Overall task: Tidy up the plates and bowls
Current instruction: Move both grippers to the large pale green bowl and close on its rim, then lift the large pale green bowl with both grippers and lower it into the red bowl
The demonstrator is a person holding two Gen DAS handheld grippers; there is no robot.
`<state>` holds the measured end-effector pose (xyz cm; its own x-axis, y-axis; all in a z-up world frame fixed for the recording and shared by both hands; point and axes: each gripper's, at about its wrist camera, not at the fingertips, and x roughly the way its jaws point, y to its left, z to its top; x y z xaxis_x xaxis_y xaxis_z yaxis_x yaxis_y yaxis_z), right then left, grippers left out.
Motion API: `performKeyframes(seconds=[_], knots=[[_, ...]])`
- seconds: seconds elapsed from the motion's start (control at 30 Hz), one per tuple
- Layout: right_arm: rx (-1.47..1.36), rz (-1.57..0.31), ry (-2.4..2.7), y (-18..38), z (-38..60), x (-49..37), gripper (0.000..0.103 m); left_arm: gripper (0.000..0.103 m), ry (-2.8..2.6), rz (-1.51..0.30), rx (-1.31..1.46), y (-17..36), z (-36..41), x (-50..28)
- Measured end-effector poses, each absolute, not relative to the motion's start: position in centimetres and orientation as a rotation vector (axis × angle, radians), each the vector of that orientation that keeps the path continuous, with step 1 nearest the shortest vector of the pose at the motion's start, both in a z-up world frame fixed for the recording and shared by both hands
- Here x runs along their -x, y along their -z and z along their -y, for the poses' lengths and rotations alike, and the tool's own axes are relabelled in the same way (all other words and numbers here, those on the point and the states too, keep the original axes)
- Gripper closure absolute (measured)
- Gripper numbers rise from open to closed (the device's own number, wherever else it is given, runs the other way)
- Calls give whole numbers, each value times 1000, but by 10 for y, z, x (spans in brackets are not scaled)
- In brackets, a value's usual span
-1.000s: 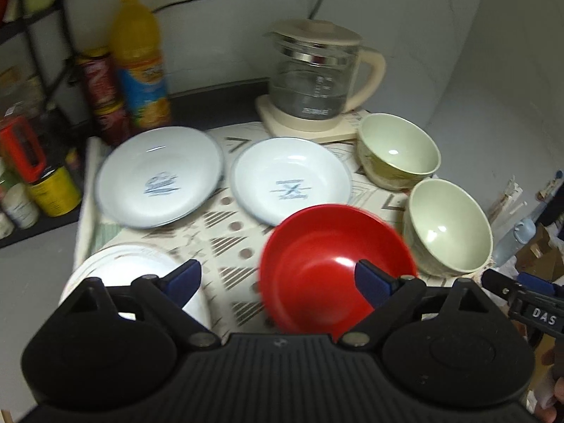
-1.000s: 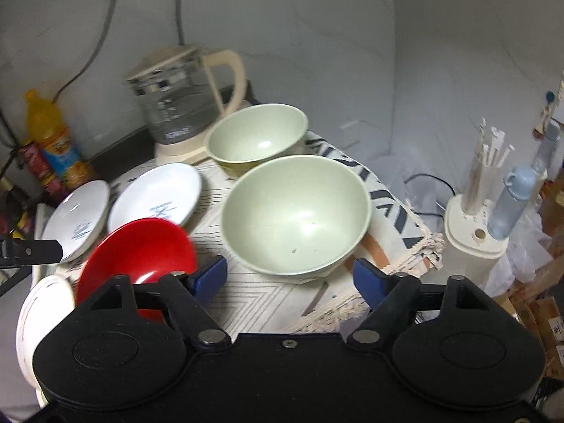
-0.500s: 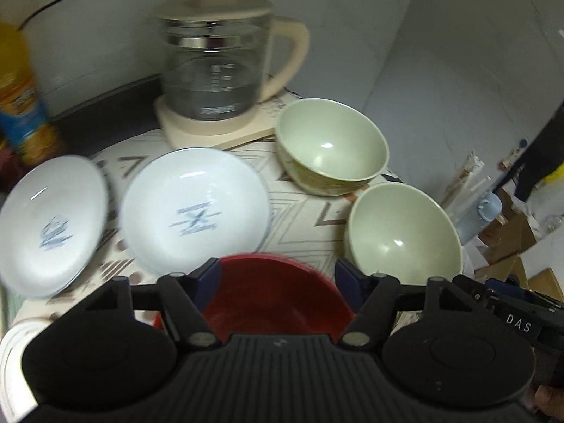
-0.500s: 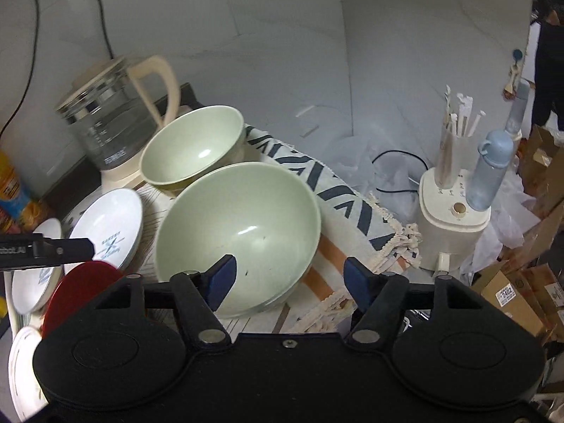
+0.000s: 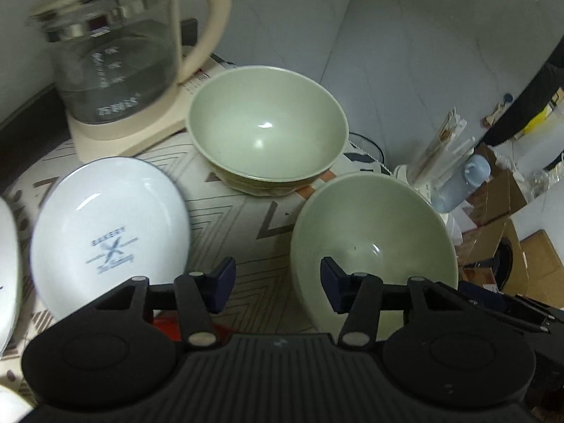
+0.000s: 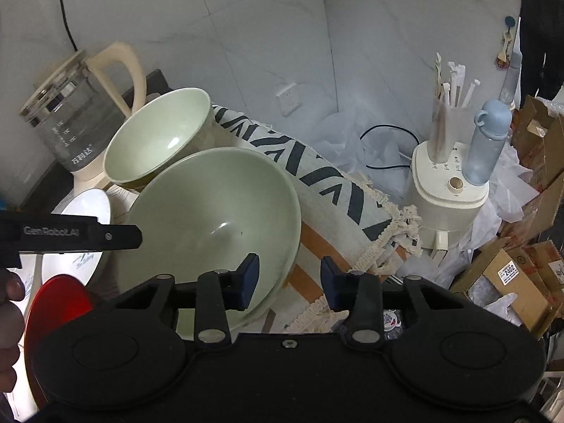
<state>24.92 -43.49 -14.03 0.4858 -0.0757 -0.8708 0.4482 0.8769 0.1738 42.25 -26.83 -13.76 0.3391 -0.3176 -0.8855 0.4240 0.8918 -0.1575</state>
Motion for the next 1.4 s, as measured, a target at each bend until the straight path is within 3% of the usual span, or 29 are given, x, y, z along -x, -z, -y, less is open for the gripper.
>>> performKeyframes(seconds=[0.1, 0.17, 0.27, 0.33, 0.63, 1.4], knots=[[-420, -1025, 332, 146, 435, -254, 68, 58, 492, -1142, -121, 145, 276, -429], [-409, -1040, 341, 151, 435, -256, 75, 76, 507, -1159, -121, 150, 280, -434], [-429, -1039, 330, 159, 438, -256, 88, 91, 533, -1199, -107, 161, 285, -439], [-417, -1045, 338, 159, 436, -258, 88, 96, 531, -1223, -98, 168, 288, -440], [-413, -991, 308, 134, 433, -256, 88, 97, 516, -1206, -64, 158, 283, -434], [-264, -918, -76, 63, 397, -279, 86, 96, 250, -1060, 146, 70, 218, -382]])
